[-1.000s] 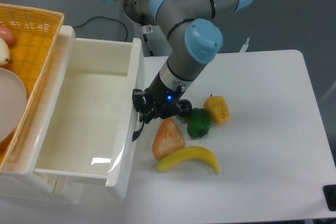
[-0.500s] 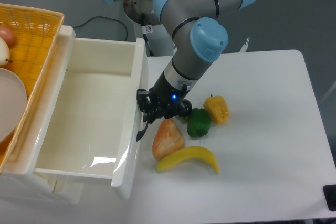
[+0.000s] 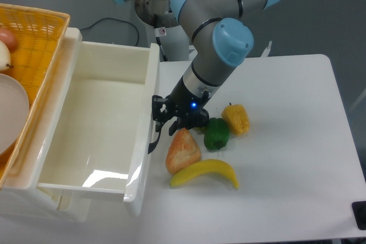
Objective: Slide the top white drawer open
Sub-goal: 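Release the drawer handle and lift the gripper away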
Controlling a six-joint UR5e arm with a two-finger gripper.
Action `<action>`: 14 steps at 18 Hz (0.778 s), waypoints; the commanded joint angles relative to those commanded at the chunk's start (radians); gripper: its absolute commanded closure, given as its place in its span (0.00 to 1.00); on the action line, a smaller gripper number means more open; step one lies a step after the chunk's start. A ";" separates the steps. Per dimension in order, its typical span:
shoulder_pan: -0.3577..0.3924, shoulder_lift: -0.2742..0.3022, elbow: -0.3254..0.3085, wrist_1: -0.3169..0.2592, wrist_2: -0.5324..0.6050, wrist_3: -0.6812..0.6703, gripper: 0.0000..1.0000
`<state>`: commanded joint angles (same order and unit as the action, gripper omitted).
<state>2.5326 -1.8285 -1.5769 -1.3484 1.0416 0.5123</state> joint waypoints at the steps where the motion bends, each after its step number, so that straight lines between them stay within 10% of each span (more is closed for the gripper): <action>1: 0.003 0.000 0.002 0.000 -0.003 0.003 0.59; 11: 0.086 0.008 0.023 0.003 0.000 0.098 0.35; 14: 0.126 0.006 0.034 0.006 0.006 0.173 0.00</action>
<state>2.6582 -1.8224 -1.5432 -1.3422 1.0477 0.6854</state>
